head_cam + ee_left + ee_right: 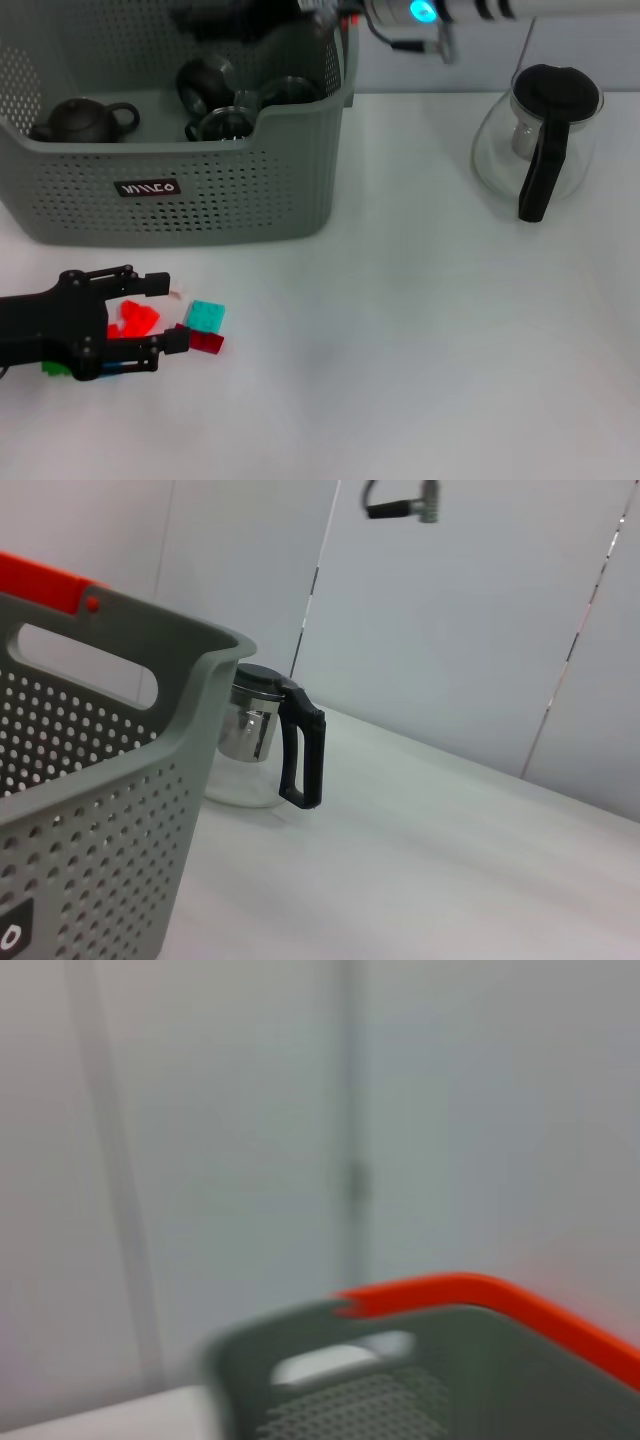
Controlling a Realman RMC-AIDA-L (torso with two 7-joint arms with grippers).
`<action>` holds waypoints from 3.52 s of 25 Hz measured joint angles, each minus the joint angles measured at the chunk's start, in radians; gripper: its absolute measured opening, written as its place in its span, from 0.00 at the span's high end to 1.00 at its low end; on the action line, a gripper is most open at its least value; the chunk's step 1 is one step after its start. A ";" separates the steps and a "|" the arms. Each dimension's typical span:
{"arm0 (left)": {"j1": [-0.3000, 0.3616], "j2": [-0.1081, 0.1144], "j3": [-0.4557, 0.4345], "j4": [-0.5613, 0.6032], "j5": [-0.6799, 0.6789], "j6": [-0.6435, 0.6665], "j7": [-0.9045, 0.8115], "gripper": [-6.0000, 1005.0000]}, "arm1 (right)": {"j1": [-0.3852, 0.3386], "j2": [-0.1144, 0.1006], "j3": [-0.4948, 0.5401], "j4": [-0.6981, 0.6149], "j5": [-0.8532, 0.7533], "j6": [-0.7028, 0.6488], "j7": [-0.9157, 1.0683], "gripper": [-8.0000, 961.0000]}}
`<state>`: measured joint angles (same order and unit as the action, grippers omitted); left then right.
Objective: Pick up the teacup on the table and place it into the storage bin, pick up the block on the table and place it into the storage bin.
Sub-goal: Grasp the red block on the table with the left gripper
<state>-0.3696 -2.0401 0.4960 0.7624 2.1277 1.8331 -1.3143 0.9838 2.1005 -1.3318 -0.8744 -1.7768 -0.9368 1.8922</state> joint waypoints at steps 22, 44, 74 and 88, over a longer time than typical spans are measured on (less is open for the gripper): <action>-0.003 0.006 -0.001 0.050 0.101 -0.004 -0.004 0.28 | -0.215 -0.010 0.091 0.012 -0.099 -0.580 -0.229 0.16; -0.039 -0.007 0.002 0.180 0.213 -0.085 -0.058 0.29 | -0.132 0.008 -0.089 0.170 -0.103 -0.373 -0.243 0.16; -0.057 -0.129 0.269 0.462 0.413 -0.274 -0.374 0.31 | -0.140 0.006 -0.128 0.208 -0.044 -0.317 -0.270 0.16; -0.040 -0.132 0.408 0.450 0.452 -0.377 -0.452 0.31 | -0.144 0.007 -0.122 0.217 -0.042 -0.308 -0.282 0.16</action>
<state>-0.4096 -2.1719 0.9039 1.2120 2.5799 1.4558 -1.7659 0.8401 2.1071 -1.4542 -0.6571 -1.8193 -1.2452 1.6104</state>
